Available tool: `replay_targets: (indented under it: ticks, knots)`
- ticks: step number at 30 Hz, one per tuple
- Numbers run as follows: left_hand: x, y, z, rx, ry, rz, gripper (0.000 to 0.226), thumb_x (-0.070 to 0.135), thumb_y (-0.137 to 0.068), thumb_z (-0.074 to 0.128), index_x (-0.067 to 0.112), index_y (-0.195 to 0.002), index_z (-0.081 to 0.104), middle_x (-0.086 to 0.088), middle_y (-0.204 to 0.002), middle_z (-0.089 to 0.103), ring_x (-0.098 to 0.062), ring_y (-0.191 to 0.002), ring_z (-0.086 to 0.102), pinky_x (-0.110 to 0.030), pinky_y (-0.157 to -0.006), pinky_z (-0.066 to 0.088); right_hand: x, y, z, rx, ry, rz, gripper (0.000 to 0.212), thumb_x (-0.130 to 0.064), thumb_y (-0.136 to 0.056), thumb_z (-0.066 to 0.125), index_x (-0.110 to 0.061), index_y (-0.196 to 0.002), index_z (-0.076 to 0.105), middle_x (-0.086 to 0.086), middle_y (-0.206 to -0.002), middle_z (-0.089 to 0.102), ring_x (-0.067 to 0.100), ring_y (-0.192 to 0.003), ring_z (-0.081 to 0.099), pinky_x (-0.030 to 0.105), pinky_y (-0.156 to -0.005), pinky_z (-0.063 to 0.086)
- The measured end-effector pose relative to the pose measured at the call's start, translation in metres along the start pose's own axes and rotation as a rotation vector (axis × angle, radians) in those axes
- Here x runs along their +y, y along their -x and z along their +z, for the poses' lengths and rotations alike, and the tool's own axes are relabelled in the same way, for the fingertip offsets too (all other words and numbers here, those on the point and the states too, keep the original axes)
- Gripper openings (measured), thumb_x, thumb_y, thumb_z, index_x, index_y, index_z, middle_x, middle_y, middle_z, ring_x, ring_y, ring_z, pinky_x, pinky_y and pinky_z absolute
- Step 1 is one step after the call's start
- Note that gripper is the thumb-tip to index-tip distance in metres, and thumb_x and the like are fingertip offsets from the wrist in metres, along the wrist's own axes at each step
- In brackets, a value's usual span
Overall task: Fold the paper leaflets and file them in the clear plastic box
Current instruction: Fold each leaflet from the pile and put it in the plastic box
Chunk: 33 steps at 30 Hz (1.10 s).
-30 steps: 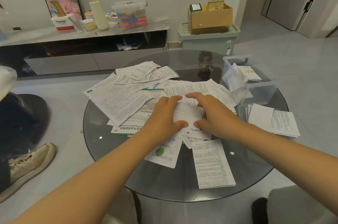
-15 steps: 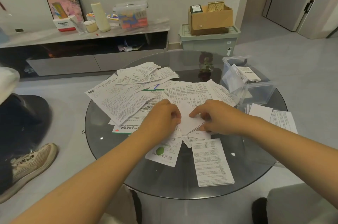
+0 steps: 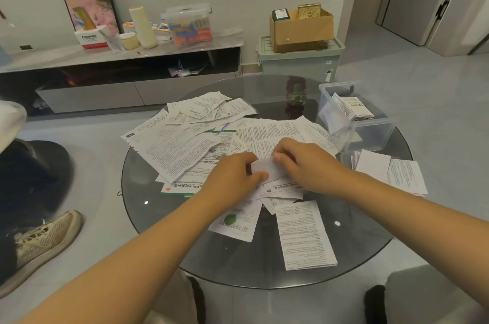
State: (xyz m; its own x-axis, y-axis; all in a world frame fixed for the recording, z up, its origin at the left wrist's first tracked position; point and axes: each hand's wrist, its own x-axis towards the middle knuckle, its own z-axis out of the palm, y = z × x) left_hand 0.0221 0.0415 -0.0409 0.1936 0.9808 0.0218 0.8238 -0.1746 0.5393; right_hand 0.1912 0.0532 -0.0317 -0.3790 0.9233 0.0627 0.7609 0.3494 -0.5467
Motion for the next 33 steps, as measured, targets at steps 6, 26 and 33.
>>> replay_targets:
  ticks: [6, 26, 33]
  knots:
    - [-0.004, -0.011, 0.004, -0.038, -0.040, -0.049, 0.049, 0.032, -0.078, 0.075, 0.022, -0.122, 0.055, 0.004, -0.109, 0.047, -0.011, -0.091, 0.048, -0.024, -0.082, 0.038, 0.003, -0.007, 0.014, -0.034, 0.231, 0.043, 0.047, -0.034, -0.092, 0.055, -0.021, -0.135, 0.044, 0.000, -0.126, 0.047, 0.017, -0.115, 0.041, 0.029, -0.096, 0.035]
    - [0.028, 0.023, -0.005, -0.041, 0.414, -0.116, 0.021, 0.019, -0.060, 0.087, 0.022, -0.066, 0.068, 0.010, -0.057, 0.058, -0.006, -0.052, 0.051, -0.021, -0.056, 0.041, -0.014, 0.035, -0.030, -0.075, 0.025, 0.079, 0.010, -0.024, -0.086, 0.064, -0.025, -0.088, 0.054, -0.010, -0.072, 0.052, 0.004, -0.063, 0.047, 0.019, -0.055, 0.034]
    - [0.030, 0.050, 0.009, -0.147, 0.247, 0.081, 0.051, 0.030, -0.060, 0.088, 0.028, -0.093, 0.049, 0.009, -0.088, 0.063, -0.001, -0.076, 0.058, -0.007, -0.064, 0.042, -0.004, 0.072, -0.032, -0.102, 0.064, 0.201, 0.012, -0.018, -0.087, 0.054, -0.019, -0.078, 0.046, -0.004, -0.074, 0.061, 0.007, -0.059, 0.059, 0.024, -0.055, 0.048]
